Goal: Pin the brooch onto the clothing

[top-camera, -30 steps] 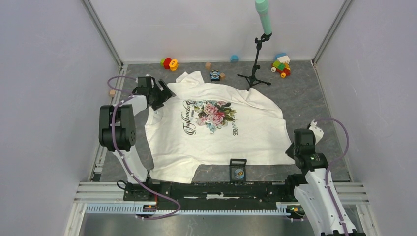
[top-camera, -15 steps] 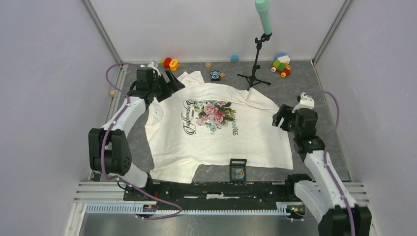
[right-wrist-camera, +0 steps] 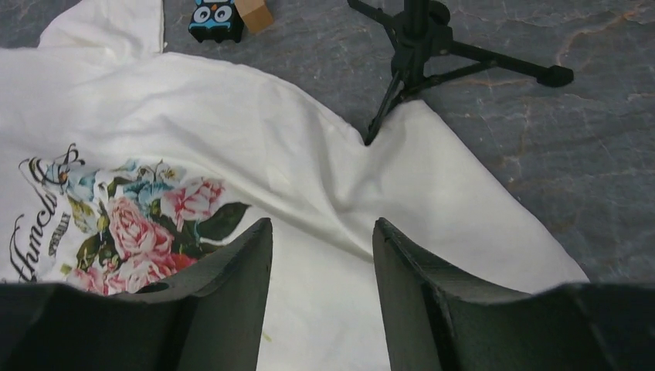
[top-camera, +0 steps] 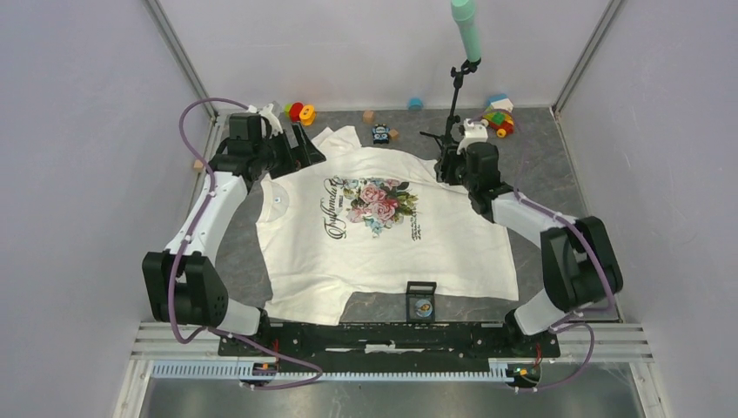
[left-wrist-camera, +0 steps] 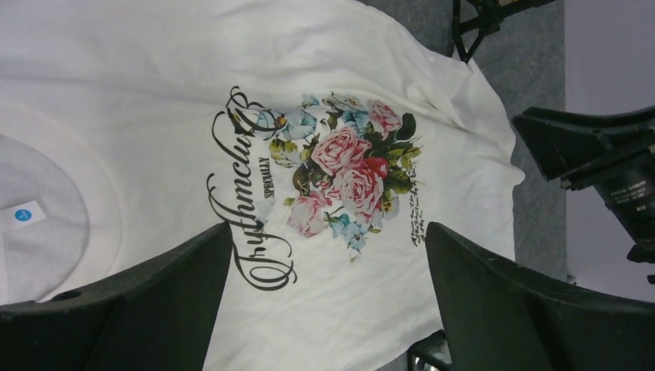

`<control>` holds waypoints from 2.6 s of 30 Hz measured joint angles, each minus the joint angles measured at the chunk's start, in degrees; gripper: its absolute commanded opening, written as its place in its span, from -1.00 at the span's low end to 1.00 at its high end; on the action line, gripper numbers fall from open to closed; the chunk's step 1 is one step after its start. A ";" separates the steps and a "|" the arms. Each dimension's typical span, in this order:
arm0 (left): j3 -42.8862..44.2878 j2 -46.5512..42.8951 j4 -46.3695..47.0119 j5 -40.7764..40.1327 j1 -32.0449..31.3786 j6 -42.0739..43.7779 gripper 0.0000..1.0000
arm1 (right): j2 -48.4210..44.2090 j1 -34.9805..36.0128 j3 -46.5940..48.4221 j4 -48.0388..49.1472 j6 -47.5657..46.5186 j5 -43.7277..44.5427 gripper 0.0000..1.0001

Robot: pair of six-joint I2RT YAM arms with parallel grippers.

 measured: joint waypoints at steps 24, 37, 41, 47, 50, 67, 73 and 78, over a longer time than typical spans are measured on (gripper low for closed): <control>-2.54 0.33 -2.03 -1.27 0.11 2.16 1.00 | 24.30 0.85 15.93 -0.02 1.99 6.91 -0.86; -2.60 -0.24 -2.03 -1.33 0.11 2.16 1.00 | 18.97 0.48 14.56 -0.44 1.70 8.94 -1.00; -2.97 -0.26 -2.05 -1.33 0.11 2.16 1.00 | 14.60 -0.81 14.14 -0.22 1.68 9.20 -1.00; -3.28 -0.26 -2.10 -1.42 0.11 2.16 1.00 | 11.63 -4.52 12.92 1.01 1.44 9.27 -1.00; -3.34 -0.31 -2.12 -1.46 0.11 2.16 1.00 | 11.76 -6.97 12.74 0.85 -0.33 8.74 -1.00; -9.92 -6.51 -0.79 -4.28 -0.04 2.64 1.00 | 2.58 -9.60 11.85 -9.75 -7.65 -4.37 0.60; -16.24 -12.98 -1.36 -6.34 -0.09 4.76 1.00 | -14.56 -3.74 3.82 -17.27 -6.62 -9.75 0.62; -17.55 -13.73 -2.84 -7.50 -0.39 5.92 1.00 | -30.95 6.47 -5.60 -25.00 -4.63 -11.50 0.59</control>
